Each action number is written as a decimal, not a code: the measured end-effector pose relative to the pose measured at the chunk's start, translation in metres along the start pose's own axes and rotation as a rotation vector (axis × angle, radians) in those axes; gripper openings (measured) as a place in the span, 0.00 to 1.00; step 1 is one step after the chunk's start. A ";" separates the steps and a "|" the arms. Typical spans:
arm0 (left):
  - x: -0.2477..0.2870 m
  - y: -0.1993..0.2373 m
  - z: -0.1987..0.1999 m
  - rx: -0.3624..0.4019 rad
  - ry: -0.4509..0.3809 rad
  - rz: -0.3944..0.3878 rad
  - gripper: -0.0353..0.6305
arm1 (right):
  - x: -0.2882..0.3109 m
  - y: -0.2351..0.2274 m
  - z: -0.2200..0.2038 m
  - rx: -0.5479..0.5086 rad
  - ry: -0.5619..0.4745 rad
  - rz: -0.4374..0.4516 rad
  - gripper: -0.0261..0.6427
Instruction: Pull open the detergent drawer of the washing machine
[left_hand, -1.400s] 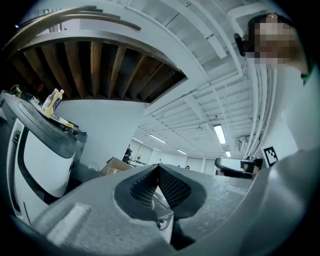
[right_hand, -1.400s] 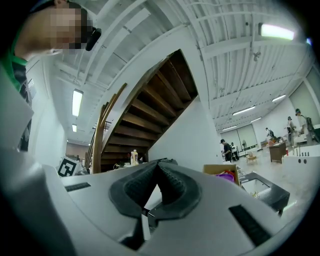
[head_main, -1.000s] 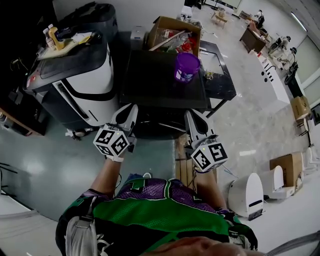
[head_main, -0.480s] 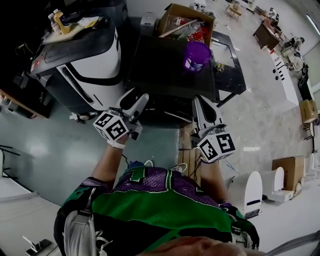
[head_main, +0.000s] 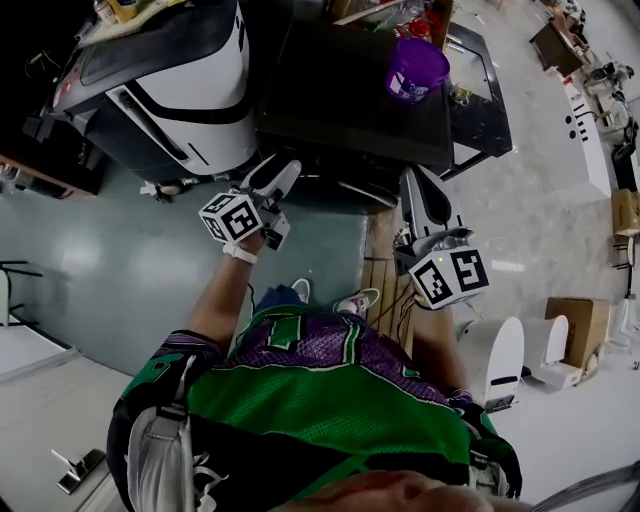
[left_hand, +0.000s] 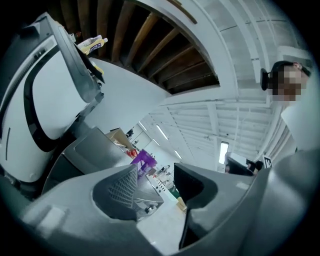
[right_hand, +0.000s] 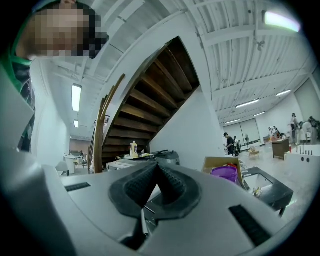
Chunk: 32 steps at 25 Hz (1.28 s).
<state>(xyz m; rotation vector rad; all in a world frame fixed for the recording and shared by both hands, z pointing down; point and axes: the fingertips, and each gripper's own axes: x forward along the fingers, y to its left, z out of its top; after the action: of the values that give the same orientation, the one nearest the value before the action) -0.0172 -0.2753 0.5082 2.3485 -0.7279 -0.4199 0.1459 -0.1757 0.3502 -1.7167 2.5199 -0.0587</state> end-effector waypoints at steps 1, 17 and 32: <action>0.001 0.010 -0.006 -0.014 0.006 0.010 0.38 | 0.001 -0.002 -0.003 0.003 0.005 -0.003 0.04; 0.033 0.125 -0.079 -0.197 0.022 0.079 0.46 | 0.016 -0.018 -0.031 0.021 0.041 -0.015 0.04; 0.057 0.220 -0.124 -0.347 0.040 0.092 0.55 | 0.030 -0.032 -0.067 0.036 0.078 -0.080 0.04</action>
<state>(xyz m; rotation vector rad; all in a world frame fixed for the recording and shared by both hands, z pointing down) -0.0015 -0.3917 0.7392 1.9862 -0.6811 -0.4207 0.1581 -0.2165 0.4174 -1.8352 2.4868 -0.1787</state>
